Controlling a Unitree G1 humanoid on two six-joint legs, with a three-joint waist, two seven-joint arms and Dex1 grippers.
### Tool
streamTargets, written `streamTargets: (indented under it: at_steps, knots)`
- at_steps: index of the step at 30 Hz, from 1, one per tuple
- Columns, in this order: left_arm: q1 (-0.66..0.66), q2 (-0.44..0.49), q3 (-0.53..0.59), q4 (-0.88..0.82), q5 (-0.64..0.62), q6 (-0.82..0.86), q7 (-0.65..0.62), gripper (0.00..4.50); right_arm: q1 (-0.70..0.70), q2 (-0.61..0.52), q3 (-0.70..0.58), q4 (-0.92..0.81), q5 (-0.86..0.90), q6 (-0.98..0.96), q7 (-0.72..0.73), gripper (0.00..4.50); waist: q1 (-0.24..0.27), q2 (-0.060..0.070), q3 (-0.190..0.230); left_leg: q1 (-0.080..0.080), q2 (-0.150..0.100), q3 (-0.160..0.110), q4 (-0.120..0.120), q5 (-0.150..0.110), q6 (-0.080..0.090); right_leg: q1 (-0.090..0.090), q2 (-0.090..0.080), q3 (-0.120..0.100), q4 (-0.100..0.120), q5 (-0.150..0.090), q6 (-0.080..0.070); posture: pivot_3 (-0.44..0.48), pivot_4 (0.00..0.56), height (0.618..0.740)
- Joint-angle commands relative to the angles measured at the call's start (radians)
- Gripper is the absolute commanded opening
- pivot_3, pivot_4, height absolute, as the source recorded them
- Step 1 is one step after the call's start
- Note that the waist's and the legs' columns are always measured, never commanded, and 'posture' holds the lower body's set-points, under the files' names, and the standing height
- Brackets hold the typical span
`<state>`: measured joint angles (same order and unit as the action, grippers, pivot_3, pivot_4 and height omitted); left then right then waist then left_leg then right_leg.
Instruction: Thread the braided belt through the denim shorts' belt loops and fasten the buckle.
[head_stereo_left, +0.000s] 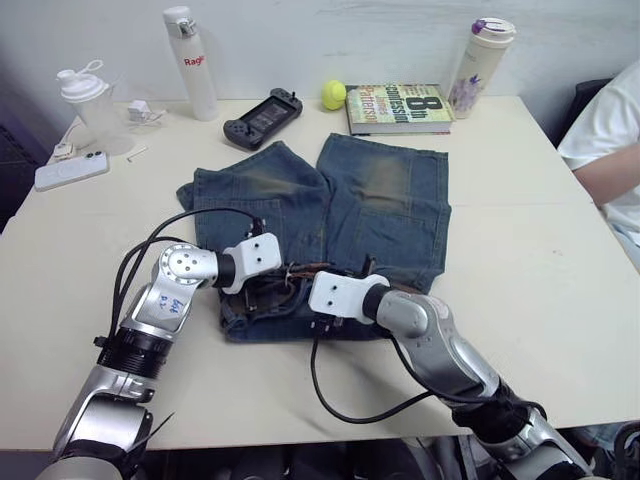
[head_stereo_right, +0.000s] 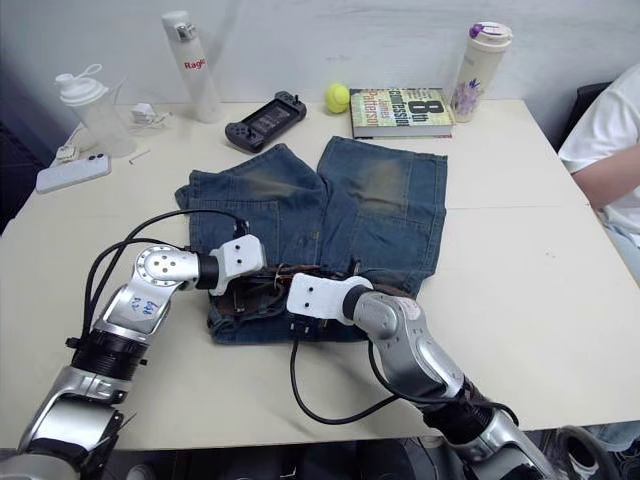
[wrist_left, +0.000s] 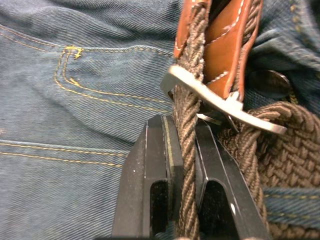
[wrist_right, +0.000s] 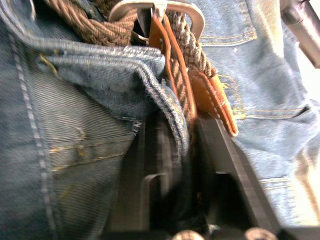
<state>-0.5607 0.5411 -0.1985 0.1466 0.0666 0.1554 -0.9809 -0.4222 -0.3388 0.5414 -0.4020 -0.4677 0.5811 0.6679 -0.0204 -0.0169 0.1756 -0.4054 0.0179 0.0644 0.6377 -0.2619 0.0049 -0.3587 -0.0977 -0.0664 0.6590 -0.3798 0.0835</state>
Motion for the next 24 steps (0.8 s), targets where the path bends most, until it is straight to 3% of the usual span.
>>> streamTargets:
  at_steps: [1, 3, 8, 12, 24]
  knots:
    - [0.032, -0.035, -0.038, -0.034, -0.019, 0.0, 0.001, 0.0, 0.029, -0.002, -0.04, -0.128, 0.057, 0.106, 0.07, 2.78, 0.005, 0.0, 0.0, 0.0, 0.0, 0.0, 0.0, 0.0, 0.0, 0.0, 0.0, 0.0, 0.0, 0.0, 0.0, 0.0, 0.15, 0.74]
    - [0.038, -0.045, -0.042, -0.029, -0.012, -0.004, 0.007, 0.0, 0.043, -0.032, -0.074, -0.198, 0.087, 0.162, 0.112, 3.8, 0.01, 0.0, 0.0, 0.0, 0.0, 0.0, 0.0, 0.0, 0.0, 0.0, 0.0, 0.0, 0.0, 0.0, 0.0, 0.0, 0.15, 0.74]
    - [0.058, -0.059, -0.055, -0.04, -0.01, -0.005, 0.011, 0.0, 0.023, -0.113, -0.268, -0.396, 0.247, 0.365, 0.248, 3.8, 0.023, 0.001, 0.0, -0.001, 0.0, -0.001, 0.006, -0.003, 0.004, 0.003, -0.001, 0.0, 0.0, 0.0, 0.0, 0.0, 0.15, 0.74]
    - [0.061, -0.066, -0.058, -0.045, -0.008, -0.001, 0.015, 0.0, -0.087, -0.089, -0.384, -0.358, 0.342, 0.411, 0.213, 3.8, 0.019, 0.001, 0.0, 0.0, 0.0, -0.001, 0.008, -0.005, 0.005, 0.004, -0.001, 0.0, -0.001, 0.0, 0.0, 0.0, 0.15, 0.74]
    - [0.055, -0.069, -0.06, -0.057, 0.0, -0.003, 0.024, 0.0, -0.096, -0.2, -0.101, -0.128, 0.207, 0.099, 0.074, 3.8, 0.02, 0.002, 0.0, 0.0, -0.002, -0.001, 0.01, -0.006, 0.006, 0.005, -0.002, 0.0, -0.001, 0.0, 0.001, 0.0, 0.15, 0.74]
